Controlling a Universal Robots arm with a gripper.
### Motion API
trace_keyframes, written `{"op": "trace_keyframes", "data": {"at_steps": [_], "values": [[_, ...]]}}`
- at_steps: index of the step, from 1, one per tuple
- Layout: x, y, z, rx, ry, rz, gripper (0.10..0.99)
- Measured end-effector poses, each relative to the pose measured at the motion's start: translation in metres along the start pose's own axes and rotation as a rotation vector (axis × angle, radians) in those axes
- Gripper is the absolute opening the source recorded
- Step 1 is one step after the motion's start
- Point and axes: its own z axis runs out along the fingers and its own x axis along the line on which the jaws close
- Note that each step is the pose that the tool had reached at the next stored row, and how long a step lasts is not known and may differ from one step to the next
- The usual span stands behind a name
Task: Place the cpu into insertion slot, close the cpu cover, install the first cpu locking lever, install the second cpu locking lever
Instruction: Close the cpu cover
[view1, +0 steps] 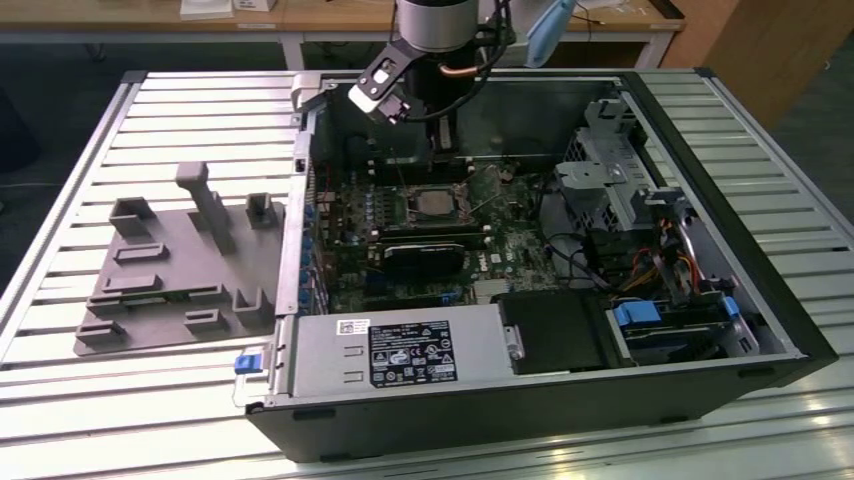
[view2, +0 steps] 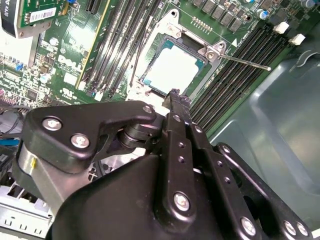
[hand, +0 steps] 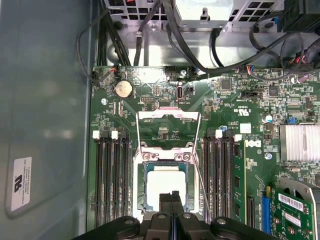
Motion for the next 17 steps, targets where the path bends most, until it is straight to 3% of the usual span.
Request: {"op": "trace_keyframes", "data": {"at_steps": [5, 17], "values": [[0.0001, 0.0024, 0.0001, 0.000, -0.0003, 0.000, 0.102], [0.0008, 0.0198, 0.0017, 0.000, -0.0001, 0.000, 0.102]]}}
